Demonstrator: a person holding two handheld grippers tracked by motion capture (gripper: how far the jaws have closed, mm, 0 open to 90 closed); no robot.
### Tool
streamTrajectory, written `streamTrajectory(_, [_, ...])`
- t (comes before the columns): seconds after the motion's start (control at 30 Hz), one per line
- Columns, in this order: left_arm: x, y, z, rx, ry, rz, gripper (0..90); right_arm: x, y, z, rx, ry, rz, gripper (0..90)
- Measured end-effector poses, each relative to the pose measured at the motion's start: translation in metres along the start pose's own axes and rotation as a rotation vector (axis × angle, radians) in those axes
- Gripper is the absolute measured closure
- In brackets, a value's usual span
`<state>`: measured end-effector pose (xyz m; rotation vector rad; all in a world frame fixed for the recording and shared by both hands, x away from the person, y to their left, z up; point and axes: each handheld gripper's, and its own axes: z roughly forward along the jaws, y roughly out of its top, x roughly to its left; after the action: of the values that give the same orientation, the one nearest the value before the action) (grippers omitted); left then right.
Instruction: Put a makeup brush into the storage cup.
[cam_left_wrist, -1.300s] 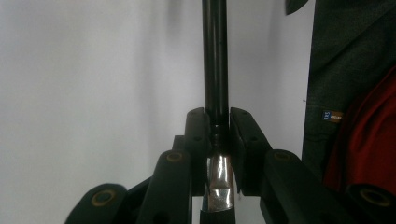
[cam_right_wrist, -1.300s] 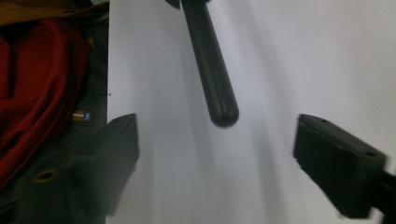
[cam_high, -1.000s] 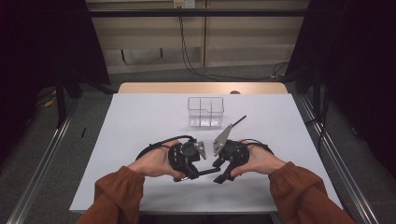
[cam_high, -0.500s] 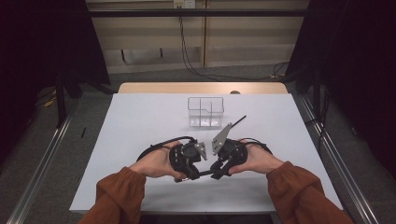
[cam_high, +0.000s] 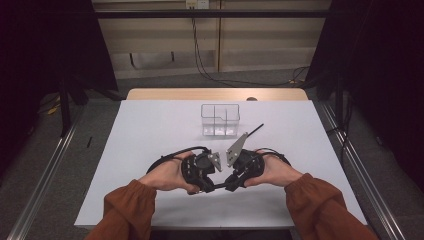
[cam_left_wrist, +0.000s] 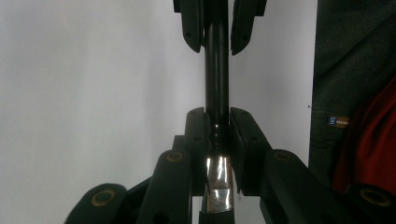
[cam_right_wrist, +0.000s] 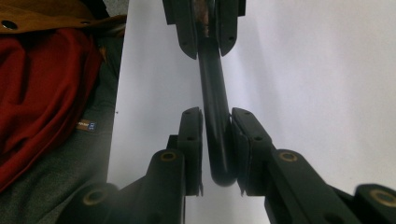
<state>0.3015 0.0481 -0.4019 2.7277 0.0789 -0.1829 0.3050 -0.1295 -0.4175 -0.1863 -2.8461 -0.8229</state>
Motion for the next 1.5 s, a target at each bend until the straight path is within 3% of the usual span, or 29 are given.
streamTrajectory(0.27, [0.001, 0.000, 0.000, -0.002, -0.002, 0.007, 77.8, 0.001, -0.001, 0.002, 0.013, 0.008, -0.017, 80.0])
streamTrajectory(0.5, [0.005, -0.003, -0.002, -0.052, 0.000, -0.029, 76.3, -0.003, -0.003, -0.001, -0.022, 0.001, -0.023, 80.2])
streamTrajectory(0.6, [0.007, -0.007, -0.003, -0.091, -0.001, -0.052, 74.8, -0.004, -0.004, -0.003, -0.028, 0.002, -0.004, 80.3])
streamTrajectory(0.63, [0.007, -0.008, -0.003, -0.107, 0.001, -0.060, 73.7, -0.005, -0.005, -0.002, -0.043, -0.005, -0.017, 80.3])
streamTrajectory(0.7, [0.009, -0.011, -0.002, -0.127, 0.015, -0.067, 68.7, -0.003, -0.006, -0.004, -0.028, 0.002, 0.006, 80.2])
streamTrajectory(0.87, [0.009, -0.016, -0.003, -0.176, 0.048, -0.093, 58.7, -0.004, -0.009, -0.005, -0.048, -0.010, 0.004, 80.2])
streamTrajectory(0.97, [0.010, -0.020, -0.005, -0.222, 0.070, -0.118, 48.2, -0.003, -0.010, -0.005, -0.057, -0.015, 0.003, 80.2])
streamTrajectory(1.13, [0.008, -0.025, -0.005, -0.238, 0.106, -0.134, 34.8, -0.004, -0.012, -0.005, -0.050, -0.024, 0.022, 80.2])
streamTrajectory(1.33, [0.009, -0.032, -0.009, -0.283, 0.170, -0.187, 17.5, -0.005, -0.016, -0.008, -0.063, -0.034, 0.043, 80.2])
streamTrajectory(1.5, [0.010, -0.039, -0.014, -0.316, 0.185, -0.225, 7.4, -0.004, -0.021, -0.010, -0.076, -0.049, 0.061, 80.2])
